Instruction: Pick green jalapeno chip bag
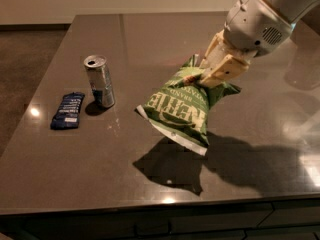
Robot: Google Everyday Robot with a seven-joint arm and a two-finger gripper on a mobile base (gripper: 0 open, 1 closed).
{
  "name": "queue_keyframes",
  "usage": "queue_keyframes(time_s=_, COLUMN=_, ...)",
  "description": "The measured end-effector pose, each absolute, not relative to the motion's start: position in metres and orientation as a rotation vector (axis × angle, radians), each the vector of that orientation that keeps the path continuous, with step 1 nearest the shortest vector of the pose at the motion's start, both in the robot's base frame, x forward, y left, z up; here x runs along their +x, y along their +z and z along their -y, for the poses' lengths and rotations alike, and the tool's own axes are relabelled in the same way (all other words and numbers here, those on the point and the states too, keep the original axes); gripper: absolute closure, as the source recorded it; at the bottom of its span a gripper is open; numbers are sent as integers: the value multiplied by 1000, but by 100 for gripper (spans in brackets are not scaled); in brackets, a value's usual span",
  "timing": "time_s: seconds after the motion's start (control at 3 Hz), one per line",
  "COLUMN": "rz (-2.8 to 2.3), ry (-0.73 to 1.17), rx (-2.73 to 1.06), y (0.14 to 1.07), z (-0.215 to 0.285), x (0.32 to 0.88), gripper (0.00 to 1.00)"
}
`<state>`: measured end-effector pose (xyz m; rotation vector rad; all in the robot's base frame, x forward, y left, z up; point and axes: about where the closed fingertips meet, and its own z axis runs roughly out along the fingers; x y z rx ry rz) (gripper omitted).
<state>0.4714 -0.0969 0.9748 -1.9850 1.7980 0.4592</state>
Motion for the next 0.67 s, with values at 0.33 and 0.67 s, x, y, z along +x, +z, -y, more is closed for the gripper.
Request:
queue_keyframes(time_s=0.33, rz=-1758, ry=492, rx=-1932, y=995, z=93, x=477, gripper=100)
queue_keyframes(time_s=0.67, rz=-1756, ry=479, rx=-1926, y=995, z=91, x=479, gripper=100)
